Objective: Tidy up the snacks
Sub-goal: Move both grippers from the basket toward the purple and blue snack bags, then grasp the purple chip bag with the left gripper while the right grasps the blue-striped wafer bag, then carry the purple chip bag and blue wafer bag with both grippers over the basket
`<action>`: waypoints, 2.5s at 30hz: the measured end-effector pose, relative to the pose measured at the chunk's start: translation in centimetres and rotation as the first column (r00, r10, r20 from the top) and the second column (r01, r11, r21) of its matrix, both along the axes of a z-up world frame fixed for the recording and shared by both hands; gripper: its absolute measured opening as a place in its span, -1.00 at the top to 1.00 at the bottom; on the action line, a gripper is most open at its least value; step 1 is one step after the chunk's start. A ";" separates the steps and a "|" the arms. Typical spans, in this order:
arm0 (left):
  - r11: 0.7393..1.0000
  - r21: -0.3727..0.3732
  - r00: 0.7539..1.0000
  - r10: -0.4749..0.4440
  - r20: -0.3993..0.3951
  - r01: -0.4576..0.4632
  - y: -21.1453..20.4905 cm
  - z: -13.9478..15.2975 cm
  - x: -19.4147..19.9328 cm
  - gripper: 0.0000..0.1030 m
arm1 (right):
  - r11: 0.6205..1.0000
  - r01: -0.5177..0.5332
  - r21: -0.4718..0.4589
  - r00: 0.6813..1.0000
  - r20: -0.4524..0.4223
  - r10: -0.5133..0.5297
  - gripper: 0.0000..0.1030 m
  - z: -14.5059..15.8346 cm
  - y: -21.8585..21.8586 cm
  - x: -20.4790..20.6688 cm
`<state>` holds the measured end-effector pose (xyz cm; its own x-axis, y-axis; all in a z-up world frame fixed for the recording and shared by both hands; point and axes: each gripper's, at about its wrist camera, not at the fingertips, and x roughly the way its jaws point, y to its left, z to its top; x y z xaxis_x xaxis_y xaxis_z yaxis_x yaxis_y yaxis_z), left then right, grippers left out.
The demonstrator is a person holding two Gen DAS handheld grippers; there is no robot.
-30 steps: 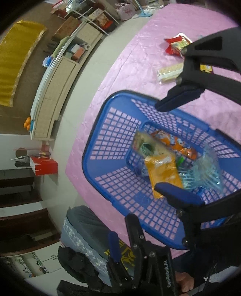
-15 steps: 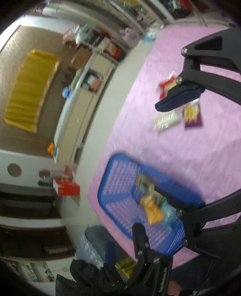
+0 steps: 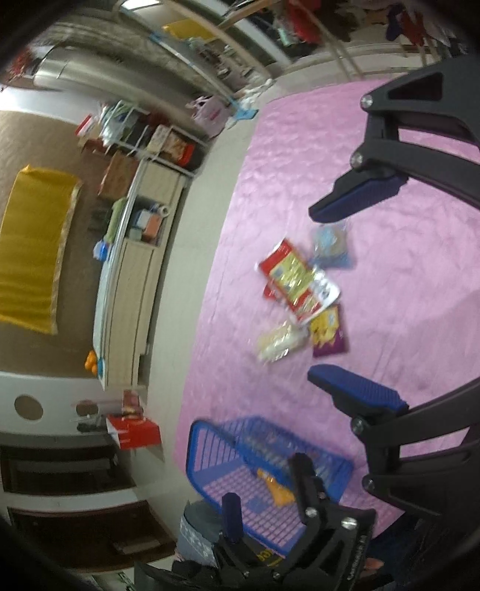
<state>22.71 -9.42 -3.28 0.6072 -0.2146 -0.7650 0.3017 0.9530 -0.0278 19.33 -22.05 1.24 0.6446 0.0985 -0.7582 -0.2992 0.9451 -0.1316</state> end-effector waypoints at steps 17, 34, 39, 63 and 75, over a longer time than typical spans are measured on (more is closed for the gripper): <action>1.000 0.020 0.982 -0.004 -0.191 0.008 -7.8 -7.8 6.6 -0.98 | 0.991 0.081 0.109 0.980 -0.187 -0.059 -0.63 -8.7 -8.0 5.8; 0.990 0.095 0.954 -0.070 -0.291 0.101 -9.4 -15.5 10.1 -0.98 | 0.998 0.030 0.050 0.964 -0.266 -0.015 -0.63 -16.4 -7.7 11.6; 0.979 0.148 0.956 -0.094 -0.276 0.139 -10.2 -16.6 10.7 -0.98 | 0.998 0.004 0.064 0.958 -0.288 0.014 -0.63 -17.2 -7.8 12.7; 0.992 0.111 0.959 -0.030 -0.280 0.063 -9.7 -15.7 8.8 -0.01 | 0.996 -0.039 0.081 0.958 -0.279 0.061 -0.19 -18.3 -7.9 11.9; 0.997 0.059 0.976 -0.039 -0.214 0.053 -8.2 -11.5 5.4 0.00 | 0.991 -0.005 0.134 0.968 -0.247 0.038 -0.17 -13.9 -7.6 6.8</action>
<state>28.10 -17.61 -14.75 0.4196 -0.1850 -0.8887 0.3391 0.9401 -0.0356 26.11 -29.67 -12.70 0.4344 0.2193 -0.8736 -0.3269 0.9422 0.0740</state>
